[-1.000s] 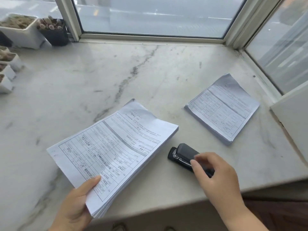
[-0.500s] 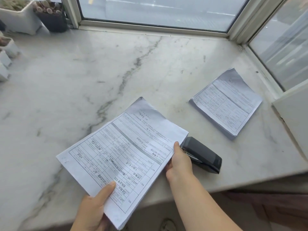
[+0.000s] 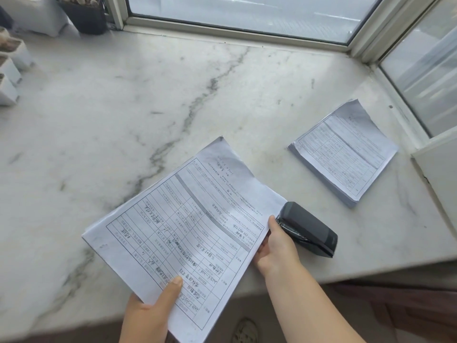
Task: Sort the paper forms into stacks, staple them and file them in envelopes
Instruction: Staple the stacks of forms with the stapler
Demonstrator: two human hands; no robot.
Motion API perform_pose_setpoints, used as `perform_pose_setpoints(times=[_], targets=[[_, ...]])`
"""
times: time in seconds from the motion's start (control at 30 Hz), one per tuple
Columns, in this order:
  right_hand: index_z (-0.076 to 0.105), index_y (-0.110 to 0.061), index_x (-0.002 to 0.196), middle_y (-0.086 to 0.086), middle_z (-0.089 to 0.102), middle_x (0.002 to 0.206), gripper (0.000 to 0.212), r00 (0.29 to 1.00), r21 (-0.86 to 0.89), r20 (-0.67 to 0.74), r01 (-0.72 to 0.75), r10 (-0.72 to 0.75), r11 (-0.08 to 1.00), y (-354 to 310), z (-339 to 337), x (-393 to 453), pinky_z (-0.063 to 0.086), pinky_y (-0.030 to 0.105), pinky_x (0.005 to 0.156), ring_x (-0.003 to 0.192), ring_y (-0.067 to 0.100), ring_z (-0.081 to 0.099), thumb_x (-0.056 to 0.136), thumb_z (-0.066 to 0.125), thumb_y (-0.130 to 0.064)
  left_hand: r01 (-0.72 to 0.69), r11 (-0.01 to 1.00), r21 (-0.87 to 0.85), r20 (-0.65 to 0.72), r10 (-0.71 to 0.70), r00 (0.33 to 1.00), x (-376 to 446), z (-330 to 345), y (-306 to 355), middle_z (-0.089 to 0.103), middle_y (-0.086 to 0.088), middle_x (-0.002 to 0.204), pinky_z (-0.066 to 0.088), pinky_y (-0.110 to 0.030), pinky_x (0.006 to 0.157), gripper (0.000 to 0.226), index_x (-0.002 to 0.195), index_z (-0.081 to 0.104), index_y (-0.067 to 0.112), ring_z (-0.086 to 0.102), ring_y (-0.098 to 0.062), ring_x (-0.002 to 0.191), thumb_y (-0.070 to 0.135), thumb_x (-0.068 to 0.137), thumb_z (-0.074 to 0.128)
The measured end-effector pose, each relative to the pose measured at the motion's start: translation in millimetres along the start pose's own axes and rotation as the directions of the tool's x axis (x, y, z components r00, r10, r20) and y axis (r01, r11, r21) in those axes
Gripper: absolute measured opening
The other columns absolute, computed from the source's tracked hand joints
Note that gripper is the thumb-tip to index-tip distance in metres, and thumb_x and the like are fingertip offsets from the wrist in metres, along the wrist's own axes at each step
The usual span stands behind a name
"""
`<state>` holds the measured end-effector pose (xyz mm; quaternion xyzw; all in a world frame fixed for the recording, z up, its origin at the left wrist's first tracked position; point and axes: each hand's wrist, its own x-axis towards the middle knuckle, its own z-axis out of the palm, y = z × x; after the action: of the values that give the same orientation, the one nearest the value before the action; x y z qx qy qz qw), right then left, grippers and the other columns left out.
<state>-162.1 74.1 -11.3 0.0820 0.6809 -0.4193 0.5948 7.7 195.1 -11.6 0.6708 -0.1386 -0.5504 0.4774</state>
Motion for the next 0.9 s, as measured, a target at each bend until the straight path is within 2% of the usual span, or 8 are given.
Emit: perform_pose_setpoints(times=[0.1, 0.27, 0.37, 0.47, 0.6, 0.73, 0.83, 0.9], targets=[[0.066, -0.010, 0.101, 0.010, 0.073, 0.098, 0.028, 1.000, 0.011, -0.005, 0.007, -0.007, 1.000, -1, 2, 5, 0.052, 0.051, 0.094, 0.092, 0.028, 0.069, 0.098, 0.056, -0.036, -0.018, 1.000, -0.003, 0.009, 0.018, 1.000, 0, 2, 1, 0.073, 0.016, 0.072, 0.049, -0.007, 0.052, 0.028, 0.091, 0.066, 0.018, 0.068, 0.005, 0.068, -0.009, 0.082, 0.064], [0.064, -0.009, 0.096, 0.010, 0.072, 0.097, 0.024, 1.000, 0.046, -0.013, 0.019, -0.018, 0.999, -1, 4, 6, 0.051, 0.052, 0.096, 0.093, 0.029, 0.068, 0.100, 0.053, -0.030, -0.031, 0.999, -0.014, 0.028, 0.032, 0.999, 2, 4, 0, 0.075, 0.009, 0.084, 0.055, -0.013, 0.061, 0.027, 0.094, 0.068, 0.015, 0.070, -0.004, 0.083, -0.009, 0.084, 0.062], [0.063, -0.008, 0.098, 0.010, 0.071, 0.094, 0.022, 0.999, 0.012, -0.023, 0.034, -0.034, 0.999, 0, 1, 6, 0.051, 0.051, 0.095, 0.087, 0.027, 0.068, 0.101, 0.052, -0.026, -0.031, 0.999, -0.015, 0.023, 0.031, 0.999, -3, 4, 2, 0.075, 0.011, 0.083, 0.057, -0.020, 0.067, 0.026, 0.093, 0.068, 0.018, 0.070, -0.001, 0.079, -0.006, 0.083, 0.064], [0.063, -0.008, 0.098, 0.009, 0.070, 0.088, 0.020, 0.998, -0.041, -0.030, 0.045, -0.046, 0.998, 0, -4, 5, 0.055, 0.046, 0.083, 0.080, 0.025, 0.067, 0.101, 0.052, -0.026, -0.016, 1.000, -0.019, 0.027, 0.016, 1.000, -11, 4, 4, 0.073, 0.019, 0.075, 0.046, -0.022, 0.070, 0.027, 0.091, 0.066, 0.020, 0.067, 0.008, 0.072, -0.006, 0.082, 0.065], [0.063, -0.009, 0.098, 0.008, 0.072, 0.087, 0.022, 0.998, -0.120, -0.025, 0.048, -0.051, 0.992, 1, -13, 3, 0.053, 0.036, 0.063, 0.078, 0.022, 0.068, 0.101, 0.051, -0.027, 0.002, 1.000, 0.001, 0.024, -0.002, 1.000, -12, 0, 4, 0.072, 0.020, 0.073, 0.044, -0.020, 0.069, 0.027, 0.089, 0.066, 0.021, 0.066, 0.009, 0.071, -0.005, 0.081, 0.067], [0.064, -0.009, 0.095, 0.004, 0.074, 0.072, 0.020, 0.998, -0.143, 0.002, 0.055, -0.055, 0.988, 1, -19, 4, 0.051, 0.033, 0.059, 0.075, 0.020, 0.069, 0.101, 0.052, -0.024, 0.007, 1.000, 0.027, 0.017, -0.007, 1.000, -8, -5, 4, 0.073, 0.018, 0.077, 0.045, -0.022, 0.071, 0.025, 0.090, 0.067, 0.021, 0.067, 0.007, 0.073, -0.003, 0.081, 0.068], [0.065, -0.009, 0.097, 0.005, 0.074, 0.077, 0.022, 0.999, -0.131, -0.007, 0.031, -0.033, 0.991, -2, -18, 6, 0.051, 0.033, 0.058, 0.076, 0.020, 0.069, 0.100, 0.052, -0.027, -0.026, 0.999, 0.043, 0.017, 0.026, 1.000, -9, -1, 5, 0.073, 0.019, 0.078, 0.047, -0.023, 0.073, 0.026, 0.089, 0.068, 0.023, 0.067, 0.007, 0.076, -0.002, 0.082, 0.067], [0.065, -0.009, 0.099, 0.006, 0.073, 0.080, 0.023, 1.000, -0.136, -0.011, 0.023, -0.025, 0.990, -4, -15, 7, 0.052, 0.034, 0.060, 0.077, 0.021, 0.068, 0.100, 0.053, -0.029, -0.060, 0.997, 0.058, 0.015, 0.059, 0.998, -13, 4, 6, 0.073, 0.019, 0.078, 0.051, -0.017, 0.070, 0.027, 0.088, 0.068, 0.022, 0.067, 0.008, 0.078, -0.004, 0.082, 0.066]])
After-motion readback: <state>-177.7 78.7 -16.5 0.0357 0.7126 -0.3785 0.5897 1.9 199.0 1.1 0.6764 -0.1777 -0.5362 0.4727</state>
